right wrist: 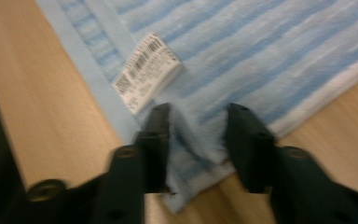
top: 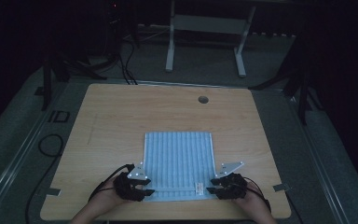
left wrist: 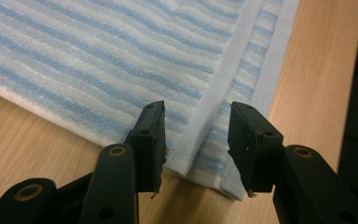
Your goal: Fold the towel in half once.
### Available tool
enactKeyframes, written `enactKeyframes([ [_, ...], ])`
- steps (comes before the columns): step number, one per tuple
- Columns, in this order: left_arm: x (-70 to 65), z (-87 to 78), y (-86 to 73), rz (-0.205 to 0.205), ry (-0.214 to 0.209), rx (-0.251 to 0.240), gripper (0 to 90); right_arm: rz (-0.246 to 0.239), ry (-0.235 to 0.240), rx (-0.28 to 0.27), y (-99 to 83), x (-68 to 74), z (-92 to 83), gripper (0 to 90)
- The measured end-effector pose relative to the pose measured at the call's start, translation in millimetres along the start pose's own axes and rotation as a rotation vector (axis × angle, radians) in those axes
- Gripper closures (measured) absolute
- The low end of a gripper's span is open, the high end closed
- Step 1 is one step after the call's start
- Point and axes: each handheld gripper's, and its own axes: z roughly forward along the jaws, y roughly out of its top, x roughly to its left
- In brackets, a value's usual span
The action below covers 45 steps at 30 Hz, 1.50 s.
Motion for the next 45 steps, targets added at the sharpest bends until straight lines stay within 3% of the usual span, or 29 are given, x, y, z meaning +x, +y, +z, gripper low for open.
enactKeyframes([
  [4,0.5,4.5,0.5,-0.006,0.002,0.008,66.3,0.019,-0.014,0.005,2.1,-3.0,-0.6,82.5],
  [8,2.8,4.4,3.9,-0.015,0.007,0.000,70.6,0.029,-0.007,0.008,6.6,-4.4,-3.0,85.0],
  [9,2.6,4.5,4.7,-0.012,0.011,0.000,75.8,0.038,0.005,-0.002,8.6,-4.8,-5.1,84.9],
  [11,2.6,5.3,6.7,-0.009,0.019,0.002,76.9,0.043,0.014,-0.024,12.2,-5.6,-9.3,84.9],
  [12,2.2,5.4,7.3,0.000,0.021,-0.005,76.1,0.046,0.018,-0.035,13.4,-6.1,-11.3,85.0],
  [14,-0.5,6.3,7.4,0.013,0.024,0.007,58.4,0.058,0.029,-0.056,17.0,-8.3,-16.2,85.0],
  [17,-4.5,7.6,6.1,0.046,0.043,0.021,53.1,0.067,0.038,-0.069,19.5,-10.4,-19.2,85.0],
  [18,-6.8,8.0,5.0,0.077,0.057,0.032,53.1,0.083,0.050,-0.083,21.1,-12.6,-21.1,85.0],
  [21,-7.3,7.5,4.1,0.075,0.063,0.031,53.4,0.097,0.053,-0.094,26.5,-15.8,-24.3,85.0],
  [25,-6.2,6.6,5.2,0.092,0.077,0.042,68.3,0.090,0.037,-0.088,30.6,-15.6,-24.6,85.1],
  [27,-5.0,6.3,6.6,0.087,0.063,0.048,74.8,0.093,0.037,-0.086,31.4,-15.9,-24.1,85.1],
  [31,-1.8,4.6,10.3,0.064,0.076,0.035,87.8,0.092,0.031,-0.084,32.3,-15.7,-24.8,85.1],
  [35,3.3,-1.8,13.5,0.022,0.062,-0.001,88.3,0.089,0.030,-0.090,34.1,-16.2,-27.2,85.1],
  [40,9.5,-19.3,21.7,-0.001,0.081,-0.039,89.0,0.080,0.015,-0.107,40.7,-17.4,-34.6,85.1],
  [41,9.5,-19.3,21.7,-0.001,0.081,-0.039,89.0,0.080,0.015,-0.107,40.7,-17.4,-34.6,85.1],
  [42,10.0,-30.9,26.3,0.007,0.108,-0.065,89.0,0.073,0.009,-0.110,42.5,-17.1,-36.9,85.1],
  [44,8.5,-41.1,30.2,0.008,0.085,-0.079,89.0,0.060,0.000,-0.127,46.8,-14.0,-46.4,85.1],
  [45,5.5,-46.2,31.7,0.016,0.094,-0.092,88.9,0.050,-0.004,-0.132,47.4,-12.1,-50.3,85.0],
])
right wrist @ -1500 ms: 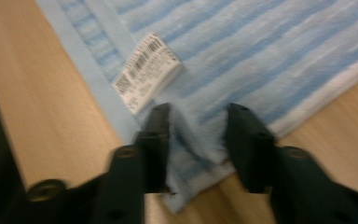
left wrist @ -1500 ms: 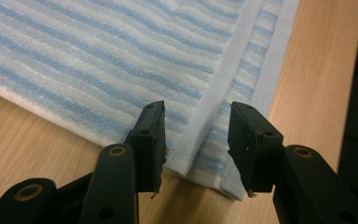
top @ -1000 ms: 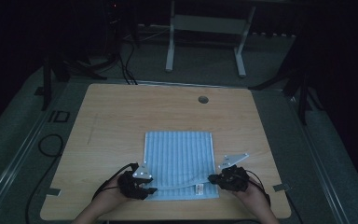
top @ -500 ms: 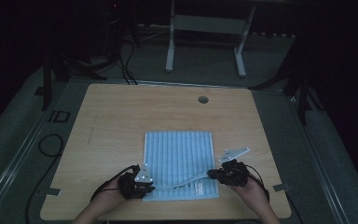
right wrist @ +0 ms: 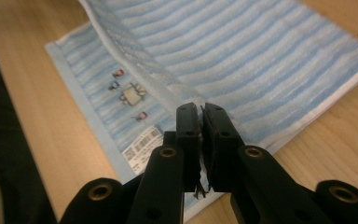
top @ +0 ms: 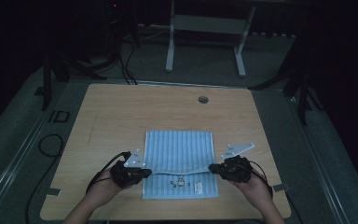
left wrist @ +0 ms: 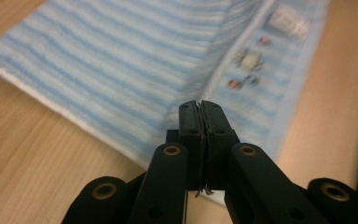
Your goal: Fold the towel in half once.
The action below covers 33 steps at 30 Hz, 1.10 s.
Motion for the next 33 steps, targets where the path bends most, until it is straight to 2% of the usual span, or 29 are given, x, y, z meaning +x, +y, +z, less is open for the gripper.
enactKeyframes([
  [3,-9.1,-8.9,1.5,0.029,-0.009,-0.008,88.9,-0.003,-0.002,-0.019,-2.9,7.3,-10.7,85.1],
  [6,-17.8,-6.7,-4.1,0.049,-0.027,0.016,88.8,0.006,0.012,-0.005,-14.8,15.2,-10.9,85.0],
  [7,-18.4,-4.2,-6.9,0.038,-0.058,0.022,88.8,0.007,0.017,0.006,-20.2,17.1,-8.2,85.0],
  [9,-21.5,4.3,-13.0,0.032,-0.063,0.044,88.7,0.023,0.031,0.031,-31.6,19.3,-1.8,85.0],
  [12,-23.1,19.0,-22.0,0.005,-0.106,0.078,88.6,0.060,0.062,0.061,-46.6,19.8,10.2,84.9],
  [13,-25.3,24.4,-24.9,0.013,-0.118,0.094,88.6,0.067,0.062,0.075,-50.4,19.6,13.7,84.8],
  [19,-28.8,38.7,-32.9,-0.002,-0.146,0.138,88.1,0.089,0.077,0.129,-63.9,19.0,28.6,84.2],
  [21,-27.9,39.6,-34.5,-0.005,-0.143,0.137,87.9,0.086,0.077,0.135,-65.4,19.9,30.7,83.7],
  [23,-26.8,36.3,-33.6,-0.029,-0.146,0.114,88.0,0.092,0.074,0.122,-67.0,20.6,30.8,83.9],
  [24,-26.4,33.2,-32.4,-0.016,-0.136,0.105,88.0,0.088,0.071,0.122,-66.6,20.6,30.0,84.2],
  [26,-26.1,30.2,-30.9,-0.023,-0.126,0.092,88.1,0.082,0.062,0.117,-65.6,21.6,28.0,84.4],
  [30,-26.9,17.2,-24.4,-0.027,-0.122,0.054,88.0,0.049,0.035,0.075,-53.3,25.6,11.9,84.4],
  [33,-30.1,13.6,-23.7,-0.016,-0.132,0.056,88.0,0.044,0.025,0.045,-49.0,28.9,1.0,84.4],
])
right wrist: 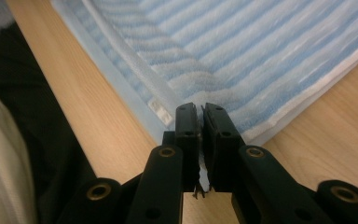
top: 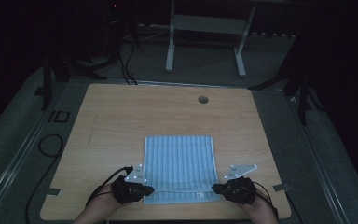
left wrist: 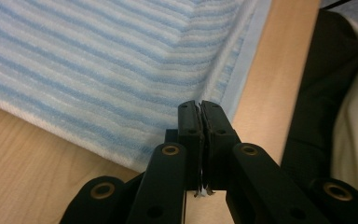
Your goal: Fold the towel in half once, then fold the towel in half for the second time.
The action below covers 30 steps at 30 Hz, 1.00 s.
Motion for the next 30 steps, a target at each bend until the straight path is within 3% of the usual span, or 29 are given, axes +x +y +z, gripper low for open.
enactKeyframes([
  [5,-4.6,14.2,-7.4,-0.009,-0.044,0.032,87.9,0.014,0.015,0.034,-11.3,1.6,4.8,84.1],
  [10,-10.2,31.8,-12.0,0.004,-0.093,0.090,80.6,0.044,0.032,0.092,-26.8,-3.6,18.6,82.3],
  [14,-10.2,31.2,-9.3,-0.002,-0.121,0.090,71.1,0.081,0.061,0.077,-30.7,-7.7,19.6,72.2],
  [17,-5.7,21.1,-6.1,-0.001,-0.080,0.079,63.1,0.046,0.035,0.066,-25.2,-5.7,13.0,67.0],
  [21,8.5,-1.4,0.0,-0.029,-0.022,0.013,58.1,0.028,0.019,0.018,-12.7,-10.0,-2.9,64.4],
  [23,18.0,-10.2,3.7,-0.055,0.027,-0.011,53.6,0.021,0.010,-0.019,-4.6,-15.2,-12.8,64.3],
  [25,29.1,-14.4,7.5,-0.070,0.089,-0.015,51.3,0.004,-0.029,-0.034,5.4,-21.4,-19.9,61.6],
  [27,43.0,-14.7,12.2,-0.081,0.108,-0.019,47.7,-0.003,-0.059,-0.056,16.2,-32.0,-21.9,58.3],
  [29,59.8,-13.0,17.2,-0.100,0.114,-0.047,47.6,0.013,-0.055,-0.062,28.6,-50.1,-17.4,58.4],
  [30,59.8,-13.0,17.2,-0.100,0.114,-0.047,47.5,0.013,-0.055,-0.062,28.6,-50.1,-17.4,58.4],
])
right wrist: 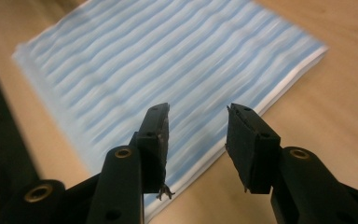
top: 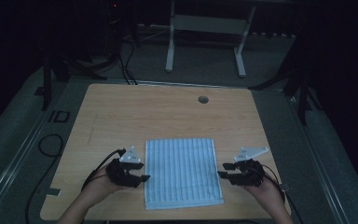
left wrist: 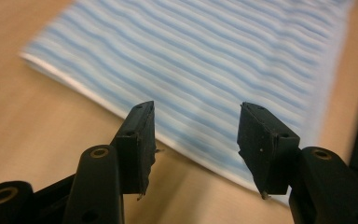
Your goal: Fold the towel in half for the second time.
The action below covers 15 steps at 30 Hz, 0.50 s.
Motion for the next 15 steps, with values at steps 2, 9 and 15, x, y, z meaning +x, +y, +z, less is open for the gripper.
enactKeyframes([
  [2,24.8,8.8,7.8,-0.023,0.019,-0.018,47.5,0.029,-0.032,0.026,19.3,-29.9,21.4,59.1],
  [9,67.2,27.2,18.4,-0.093,0.049,-0.028,47.5,0.097,-0.053,0.034,46.3,-78.8,67.1,59.7],
  [15,95.2,42.8,23.9,-0.134,0.052,-0.024,47.5,0.155,-0.058,0.056,59.2,-104.8,94.3,59.7],
])
